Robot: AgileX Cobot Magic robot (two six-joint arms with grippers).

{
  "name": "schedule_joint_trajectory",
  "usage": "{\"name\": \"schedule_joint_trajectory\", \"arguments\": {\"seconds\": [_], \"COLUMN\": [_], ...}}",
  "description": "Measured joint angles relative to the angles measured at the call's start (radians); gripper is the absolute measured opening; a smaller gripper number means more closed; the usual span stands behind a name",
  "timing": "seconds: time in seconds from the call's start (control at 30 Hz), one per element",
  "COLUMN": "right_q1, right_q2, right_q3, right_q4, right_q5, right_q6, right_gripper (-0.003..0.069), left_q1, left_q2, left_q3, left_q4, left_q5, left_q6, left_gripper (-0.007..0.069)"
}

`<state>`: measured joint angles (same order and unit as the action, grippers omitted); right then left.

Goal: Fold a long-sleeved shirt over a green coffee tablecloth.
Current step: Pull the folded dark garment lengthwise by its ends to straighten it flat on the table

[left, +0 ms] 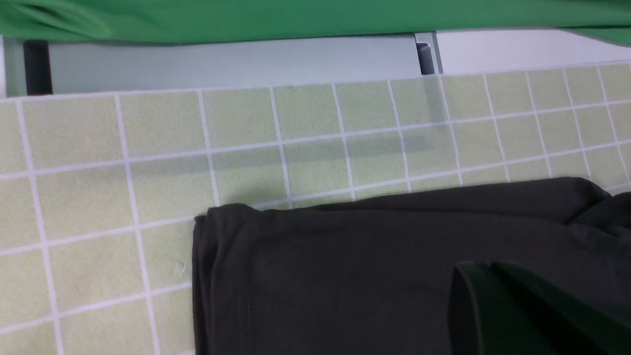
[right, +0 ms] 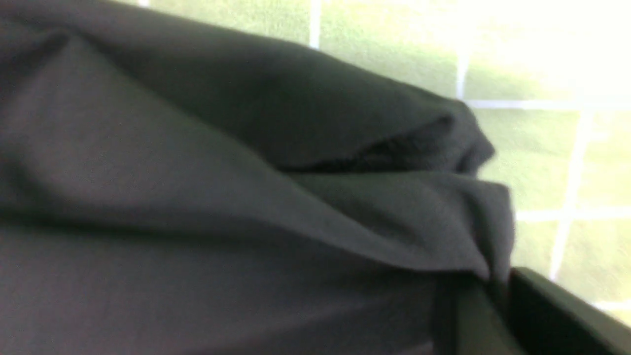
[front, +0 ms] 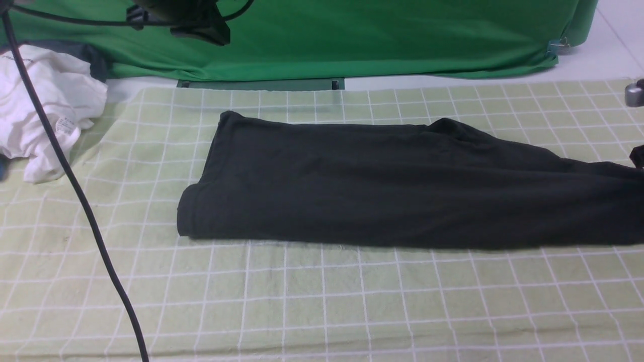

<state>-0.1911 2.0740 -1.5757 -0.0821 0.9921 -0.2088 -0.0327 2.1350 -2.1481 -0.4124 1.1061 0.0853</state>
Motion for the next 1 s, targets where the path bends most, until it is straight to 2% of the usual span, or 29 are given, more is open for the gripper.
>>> {"name": "schedule_joint_trajectory", "arguments": {"seconds": [0.07,0.1,0.17,0.27,0.43,0.57,0.7,0.87,1.0], "right_q1": [0.0,0.0,0.0,-0.009,-0.044,-0.077,-0.092,-0.094,-0.094], "right_q2": [0.021,0.031,0.035,0.023,-0.052,-0.088,-0.079,-0.059,-0.023], "right_q3": [0.0,-0.004,-0.039,-0.152,-0.21,-0.109,0.015,0.137,0.151], "right_q4": [-0.01,-0.027,-0.048,-0.054,0.032,0.107,0.147,0.167,0.172], "right_q5": [-0.013,-0.008,0.041,0.171,0.201,0.217,0.198,0.044,-0.021], "right_q6": [0.021,0.037,0.057,0.098,0.115,0.114,0.091,0.078,0.076], "right_gripper": [0.0248,0.0337,0.0422,0.0479,0.0462,0.0461,0.0505,0.0606,0.06], "left_q1": [0.0,0.0,0.0,0.0,0.0,0.0,0.0,0.0,0.0], "left_q2": [0.008,0.018,0.026,0.036,0.036,0.036,0.036,0.036,0.036], "left_q3": [-0.001,-0.001,-0.001,-0.001,-0.013,-0.017,-0.018,-0.018,-0.018], "left_q4": [0.0,-0.001,-0.004,-0.022,-0.039,-0.041,-0.04,-0.04,-0.04], "left_q5": [0.012,0.025,0.043,0.081,0.078,0.074,0.079,0.087,0.089], "left_q6": [-0.007,-0.016,-0.027,-0.03,-0.023,-0.023,-0.023,-0.023,-0.023], "left_gripper": [0.0013,0.0013,0.0013,0.0013,0.0013,0.0013,0.0013,0.0013,0.0013]}}
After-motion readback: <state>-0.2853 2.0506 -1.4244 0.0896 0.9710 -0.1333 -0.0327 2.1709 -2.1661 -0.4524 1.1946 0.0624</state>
